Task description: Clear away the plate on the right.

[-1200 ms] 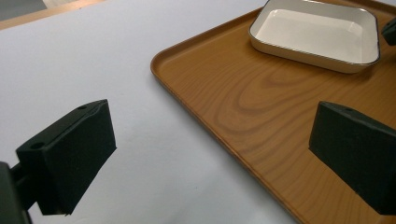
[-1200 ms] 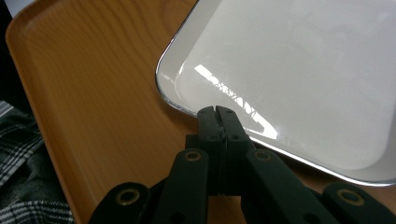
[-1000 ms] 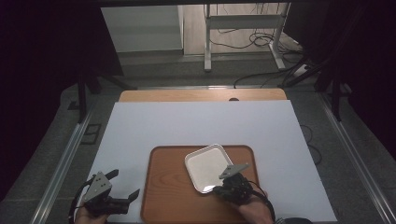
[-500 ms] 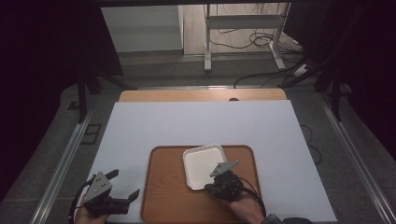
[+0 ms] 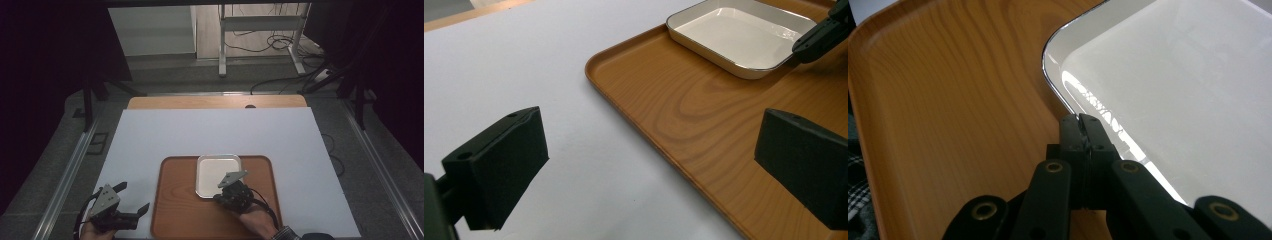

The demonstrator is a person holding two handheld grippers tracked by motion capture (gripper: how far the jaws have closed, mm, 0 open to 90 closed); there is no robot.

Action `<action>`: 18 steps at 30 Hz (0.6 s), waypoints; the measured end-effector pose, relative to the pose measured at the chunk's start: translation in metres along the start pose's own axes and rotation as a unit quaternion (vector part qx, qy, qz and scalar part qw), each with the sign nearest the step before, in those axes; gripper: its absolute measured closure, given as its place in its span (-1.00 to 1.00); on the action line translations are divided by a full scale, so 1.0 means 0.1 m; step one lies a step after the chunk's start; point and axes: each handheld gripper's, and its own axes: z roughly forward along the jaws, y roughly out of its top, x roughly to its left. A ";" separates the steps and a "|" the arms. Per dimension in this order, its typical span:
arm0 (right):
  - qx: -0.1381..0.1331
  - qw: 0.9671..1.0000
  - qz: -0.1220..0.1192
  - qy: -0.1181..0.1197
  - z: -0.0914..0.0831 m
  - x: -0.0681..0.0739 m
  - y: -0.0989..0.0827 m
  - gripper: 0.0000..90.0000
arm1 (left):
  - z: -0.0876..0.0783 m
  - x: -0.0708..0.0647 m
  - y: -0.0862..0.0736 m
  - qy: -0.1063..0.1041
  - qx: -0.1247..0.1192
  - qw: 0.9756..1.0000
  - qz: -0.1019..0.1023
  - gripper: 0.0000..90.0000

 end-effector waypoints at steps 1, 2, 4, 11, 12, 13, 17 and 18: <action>0.000 1.000 0.000 0.000 0.00 0.00 0.00 0.98 | 0.00 0.00 0.00 0.000 0.000 1.000 0.000 -0.99; -0.001 1.000 -0.002 0.001 0.00 0.00 0.00 0.98 | 0.00 0.00 0.00 0.000 0.000 1.000 0.000 -0.99; -0.001 1.000 -0.002 0.002 0.00 -0.01 0.01 0.98 | 0.00 0.00 0.00 0.000 0.000 1.000 0.000 -0.99; -0.007 1.000 -0.003 0.008 -0.04 0.02 0.02 0.91 | 0.00 0.00 0.00 0.000 0.000 1.000 0.000 -0.99; -0.007 1.000 -0.003 0.008 -0.04 0.02 0.02 0.91 | 0.00 0.00 0.00 0.000 0.000 1.000 0.001 -0.99; -0.009 1.000 -0.001 0.008 -0.05 0.03 0.02 0.90 | 0.00 0.00 0.00 0.001 0.000 1.000 0.000 -0.99; -0.015 1.000 -0.001 0.008 -0.08 0.03 0.02 0.85 | 0.00 0.00 0.00 0.001 0.001 1.000 0.000 -0.99; -0.018 1.000 0.001 0.008 -0.10 0.03 0.03 0.82 | 0.00 0.00 0.00 0.001 0.000 1.000 0.000 -1.00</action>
